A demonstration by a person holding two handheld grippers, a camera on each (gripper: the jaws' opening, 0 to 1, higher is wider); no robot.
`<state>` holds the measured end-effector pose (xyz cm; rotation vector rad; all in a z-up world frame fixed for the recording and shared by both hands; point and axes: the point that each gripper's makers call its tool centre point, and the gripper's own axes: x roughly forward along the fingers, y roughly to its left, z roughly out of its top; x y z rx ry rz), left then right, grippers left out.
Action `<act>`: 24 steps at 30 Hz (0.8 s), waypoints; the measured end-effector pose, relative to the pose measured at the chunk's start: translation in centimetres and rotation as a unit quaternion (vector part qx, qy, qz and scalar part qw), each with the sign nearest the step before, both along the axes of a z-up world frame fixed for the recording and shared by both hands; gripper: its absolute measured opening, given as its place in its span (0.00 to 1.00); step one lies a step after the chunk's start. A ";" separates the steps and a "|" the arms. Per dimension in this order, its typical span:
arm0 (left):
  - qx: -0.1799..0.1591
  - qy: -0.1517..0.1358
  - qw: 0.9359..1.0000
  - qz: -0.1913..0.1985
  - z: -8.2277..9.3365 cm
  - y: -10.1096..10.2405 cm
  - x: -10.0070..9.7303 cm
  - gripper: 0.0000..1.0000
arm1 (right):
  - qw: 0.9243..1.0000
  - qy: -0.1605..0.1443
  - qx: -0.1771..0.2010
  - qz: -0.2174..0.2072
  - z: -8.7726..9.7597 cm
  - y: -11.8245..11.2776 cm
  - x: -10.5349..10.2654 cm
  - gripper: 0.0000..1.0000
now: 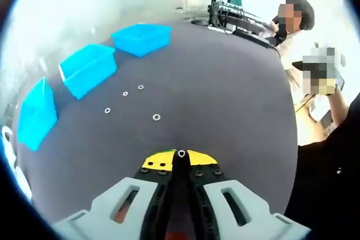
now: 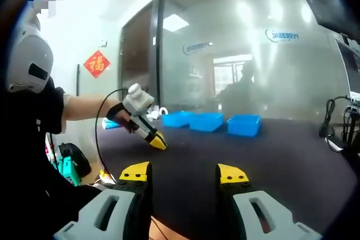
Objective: Sort the screws, nuts, and washers into the corresponding bins
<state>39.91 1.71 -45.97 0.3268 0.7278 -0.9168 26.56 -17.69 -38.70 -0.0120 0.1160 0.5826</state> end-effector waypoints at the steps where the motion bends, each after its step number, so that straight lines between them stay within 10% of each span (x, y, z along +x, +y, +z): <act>1: -0.009 0.000 1.000 0.004 0.1 0.0 0.0 0.06 | 1.000 0.000 0.000 0.000 0.0 0.0 0.0 0.41; 15: -0.106 -0.031 0.992 0.061 2.9 2.0 -0.2 0.06 | 1.000 -0.002 -0.004 0.006 0.3 0.6 0.3 0.41; 24: -0.162 -0.105 0.973 0.125 5.8 4.2 0.4 0.06 | 1.000 -0.006 -0.005 0.008 0.7 1.1 0.5 0.41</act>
